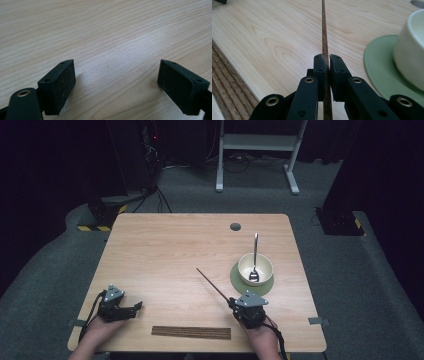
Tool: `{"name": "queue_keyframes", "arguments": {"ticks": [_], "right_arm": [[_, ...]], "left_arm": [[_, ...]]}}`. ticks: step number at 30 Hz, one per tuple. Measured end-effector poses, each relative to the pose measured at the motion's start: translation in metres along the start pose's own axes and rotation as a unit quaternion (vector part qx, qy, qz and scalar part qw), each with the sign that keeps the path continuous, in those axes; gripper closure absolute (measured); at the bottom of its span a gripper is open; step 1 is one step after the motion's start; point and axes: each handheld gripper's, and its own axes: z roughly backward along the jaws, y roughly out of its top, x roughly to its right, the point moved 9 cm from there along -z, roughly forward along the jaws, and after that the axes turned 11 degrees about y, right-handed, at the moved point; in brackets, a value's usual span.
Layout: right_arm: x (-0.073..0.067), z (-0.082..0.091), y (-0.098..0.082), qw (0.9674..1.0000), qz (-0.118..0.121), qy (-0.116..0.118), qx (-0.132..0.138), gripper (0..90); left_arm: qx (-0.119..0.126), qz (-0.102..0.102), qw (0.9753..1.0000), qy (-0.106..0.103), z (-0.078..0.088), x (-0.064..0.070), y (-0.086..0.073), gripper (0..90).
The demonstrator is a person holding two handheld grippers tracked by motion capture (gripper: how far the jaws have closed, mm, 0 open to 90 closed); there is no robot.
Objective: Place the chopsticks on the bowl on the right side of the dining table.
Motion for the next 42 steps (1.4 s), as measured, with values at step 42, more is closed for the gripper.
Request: {"name": "queue_keyframes", "arguments": {"ticks": [42], "right_arm": [[0.080,0.061,0.001,0.9898,-0.073,-0.104,0.066,83.6]], "left_arm": [[0.000,-0.001,1.0000,0.000,0.000,0.000,0.000,14.9]]}}
